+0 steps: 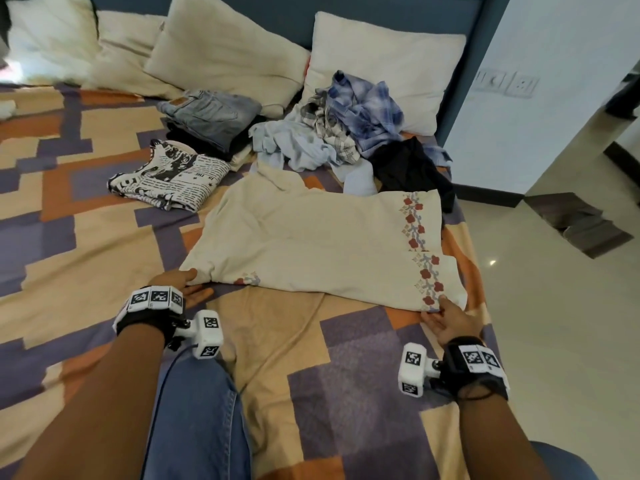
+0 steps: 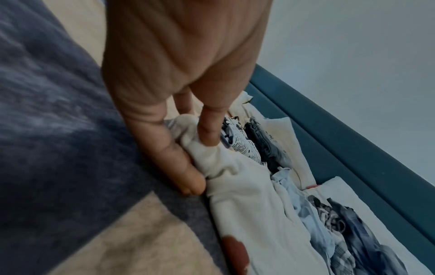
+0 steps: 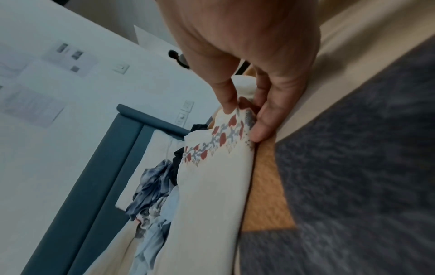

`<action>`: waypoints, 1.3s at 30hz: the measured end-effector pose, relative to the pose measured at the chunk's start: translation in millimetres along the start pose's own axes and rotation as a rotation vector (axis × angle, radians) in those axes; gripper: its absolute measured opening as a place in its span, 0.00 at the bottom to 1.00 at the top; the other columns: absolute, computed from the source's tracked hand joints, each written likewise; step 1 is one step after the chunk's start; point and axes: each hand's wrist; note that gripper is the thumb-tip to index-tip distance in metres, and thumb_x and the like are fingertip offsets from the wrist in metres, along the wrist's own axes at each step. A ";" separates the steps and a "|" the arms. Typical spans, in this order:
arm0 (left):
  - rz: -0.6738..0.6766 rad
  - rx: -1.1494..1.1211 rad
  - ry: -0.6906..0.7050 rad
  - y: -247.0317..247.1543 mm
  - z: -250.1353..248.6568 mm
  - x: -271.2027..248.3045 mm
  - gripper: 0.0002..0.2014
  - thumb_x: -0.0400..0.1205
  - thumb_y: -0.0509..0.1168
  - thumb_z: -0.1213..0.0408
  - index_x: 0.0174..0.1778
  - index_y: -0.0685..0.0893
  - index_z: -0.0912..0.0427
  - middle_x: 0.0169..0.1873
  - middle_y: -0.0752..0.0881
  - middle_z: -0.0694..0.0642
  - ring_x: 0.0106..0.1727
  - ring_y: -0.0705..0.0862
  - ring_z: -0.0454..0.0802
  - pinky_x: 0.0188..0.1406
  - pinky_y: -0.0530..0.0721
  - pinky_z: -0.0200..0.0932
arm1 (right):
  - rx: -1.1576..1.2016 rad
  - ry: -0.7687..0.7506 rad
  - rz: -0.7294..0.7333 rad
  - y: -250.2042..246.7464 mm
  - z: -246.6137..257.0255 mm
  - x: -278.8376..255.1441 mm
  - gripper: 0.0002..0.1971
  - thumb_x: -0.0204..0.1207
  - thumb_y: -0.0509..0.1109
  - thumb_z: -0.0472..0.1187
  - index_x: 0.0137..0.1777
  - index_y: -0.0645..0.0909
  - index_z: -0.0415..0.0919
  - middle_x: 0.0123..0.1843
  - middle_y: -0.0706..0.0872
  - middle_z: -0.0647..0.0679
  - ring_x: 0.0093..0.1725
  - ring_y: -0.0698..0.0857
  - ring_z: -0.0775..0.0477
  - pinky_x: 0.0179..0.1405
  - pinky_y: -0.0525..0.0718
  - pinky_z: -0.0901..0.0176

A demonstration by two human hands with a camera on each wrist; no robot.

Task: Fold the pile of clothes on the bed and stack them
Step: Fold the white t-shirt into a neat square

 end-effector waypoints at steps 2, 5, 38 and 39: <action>-0.019 -0.039 0.015 0.2 -2.0 -11.9 0.22 0.86 0.61 0.72 0.77 0.69 0.68 0.68 0.80 0.65 0.54 0.88 0.61 0.14 0.85 0.50 | 0.047 0.069 0.025 1.3 3.2 1.5 0.16 0.85 0.64 0.36 0.70 0.75 0.32 0.63 0.81 0.39 0.53 0.86 0.41 0.35 0.90 0.58; -0.057 -0.116 0.042 -4.1 -6.0 -18.6 0.18 0.87 0.60 0.70 0.73 0.71 0.68 0.58 0.82 0.63 0.23 0.87 0.54 0.15 0.85 0.46 | 0.143 0.131 0.017 -2.3 7.0 -2.9 0.18 0.88 0.58 0.37 0.76 0.69 0.34 0.72 0.77 0.36 0.74 0.77 0.38 0.72 0.78 0.49; -0.076 0.007 -0.231 -110.4 5.8 -23.9 0.21 0.87 0.59 0.71 0.77 0.72 0.62 0.74 0.75 0.55 0.76 0.73 0.51 0.68 0.75 0.33 | -0.090 -0.298 -0.568 -79.1 -44.7 -31.7 0.21 0.72 0.61 0.25 0.66 0.75 0.33 0.66 0.80 0.30 0.58 0.83 0.30 0.50 0.86 0.44; -0.071 -0.018 -0.248 -113.2 6.2 -24.1 0.21 0.87 0.59 0.70 0.78 0.72 0.63 0.75 0.75 0.56 0.76 0.73 0.50 0.74 0.69 0.34 | -0.220 -0.348 -0.652 -76.6 -40.3 -31.1 0.23 0.71 0.62 0.24 0.67 0.74 0.35 0.69 0.77 0.31 0.65 0.78 0.28 0.57 0.81 0.41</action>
Point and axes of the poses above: each hand's wrist, its own x-axis towards the middle knuckle, its own y-axis out of the palm, z = x × y
